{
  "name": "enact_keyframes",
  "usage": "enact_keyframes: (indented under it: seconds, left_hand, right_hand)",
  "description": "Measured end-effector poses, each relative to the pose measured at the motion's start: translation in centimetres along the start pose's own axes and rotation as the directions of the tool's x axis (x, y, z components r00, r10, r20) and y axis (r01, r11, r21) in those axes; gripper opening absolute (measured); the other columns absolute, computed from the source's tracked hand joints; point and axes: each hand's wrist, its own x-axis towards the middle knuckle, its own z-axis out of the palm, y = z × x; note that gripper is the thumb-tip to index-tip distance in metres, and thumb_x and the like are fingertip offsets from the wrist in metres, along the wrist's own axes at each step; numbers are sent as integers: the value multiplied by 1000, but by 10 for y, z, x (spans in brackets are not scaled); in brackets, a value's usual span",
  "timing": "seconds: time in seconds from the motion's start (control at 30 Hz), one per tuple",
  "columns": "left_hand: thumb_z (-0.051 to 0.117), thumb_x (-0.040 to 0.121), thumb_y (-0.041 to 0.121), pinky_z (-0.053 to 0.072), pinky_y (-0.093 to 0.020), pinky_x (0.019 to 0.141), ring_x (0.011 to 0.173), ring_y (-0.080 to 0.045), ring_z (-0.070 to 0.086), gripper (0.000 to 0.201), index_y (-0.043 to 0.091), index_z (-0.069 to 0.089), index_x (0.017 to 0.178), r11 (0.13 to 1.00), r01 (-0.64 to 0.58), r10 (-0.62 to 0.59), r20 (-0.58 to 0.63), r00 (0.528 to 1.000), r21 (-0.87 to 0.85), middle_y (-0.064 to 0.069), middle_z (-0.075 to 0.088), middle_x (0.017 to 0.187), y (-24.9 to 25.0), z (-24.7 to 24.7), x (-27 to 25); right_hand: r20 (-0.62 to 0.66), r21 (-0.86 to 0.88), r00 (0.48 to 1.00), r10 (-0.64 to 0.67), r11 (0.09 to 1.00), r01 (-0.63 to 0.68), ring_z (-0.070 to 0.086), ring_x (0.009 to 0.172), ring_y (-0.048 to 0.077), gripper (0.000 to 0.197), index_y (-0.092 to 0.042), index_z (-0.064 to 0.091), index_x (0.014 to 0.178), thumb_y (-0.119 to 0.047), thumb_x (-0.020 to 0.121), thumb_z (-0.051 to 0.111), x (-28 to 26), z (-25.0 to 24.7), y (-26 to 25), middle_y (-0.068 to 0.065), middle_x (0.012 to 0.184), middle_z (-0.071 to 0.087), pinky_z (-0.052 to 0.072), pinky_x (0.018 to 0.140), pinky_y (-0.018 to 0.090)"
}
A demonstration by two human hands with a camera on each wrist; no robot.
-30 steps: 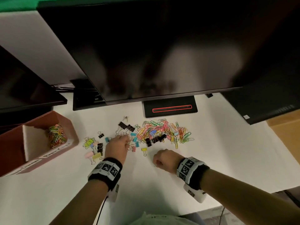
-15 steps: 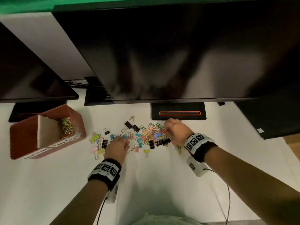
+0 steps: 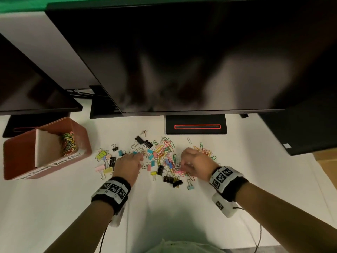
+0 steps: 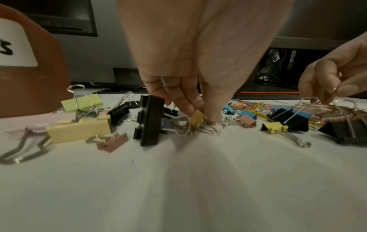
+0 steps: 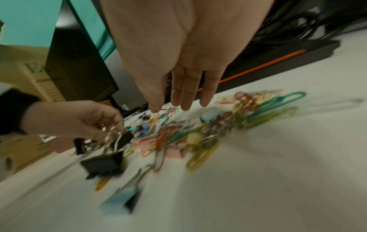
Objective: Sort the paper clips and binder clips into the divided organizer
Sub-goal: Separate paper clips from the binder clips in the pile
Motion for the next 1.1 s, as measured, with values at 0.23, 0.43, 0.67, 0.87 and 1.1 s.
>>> enact_keyframes:
  seconds: [0.23,0.43,0.67,0.87,1.1]
  left_hand:
    - [61,84,12,47,-37,79,88,-23,55,4,16,62,82,992,-104,104,-4,995,-72,-1,61,91,11,-12,1]
    - [59,86,20,43,-35,97,108,-15,50,5,18,62,82,941,-295,302,21,953,-164,4,49,128,60,-30,24]
    - [59,84,24,44,-32,91,100,-11,51,5,20,61,81,924,-380,378,241,894,-38,8,55,113,82,-12,41]
    - [60,85,24,49,-31,78,82,-12,53,6,18,58,86,956,-290,294,243,924,-54,5,57,90,64,-11,34]
    - [65,84,22,45,-24,78,83,-10,52,14,16,64,97,968,-179,217,232,948,-173,1,64,91,58,-4,28]
  right_hand:
    - [-8,-111,989,144,983,-144,51,114,19,9,-21,69,92,-23,86,63,-12,-31,26,-2,129,53,43,100,34]
    - [135,-138,984,113,986,-94,39,131,17,11,-26,71,92,-29,86,63,-14,-28,18,-6,143,44,33,110,37]
    - [190,-192,981,49,981,-12,50,109,20,12,-20,70,89,-25,86,60,3,-2,-16,-1,127,48,43,93,34]
    - [132,-116,989,67,992,-52,54,98,24,14,-11,67,90,-9,85,54,8,2,-8,5,105,60,48,85,38]
    - [151,-165,984,93,984,-67,53,106,27,29,-14,53,118,-15,89,53,13,-2,-13,9,110,64,45,90,38]
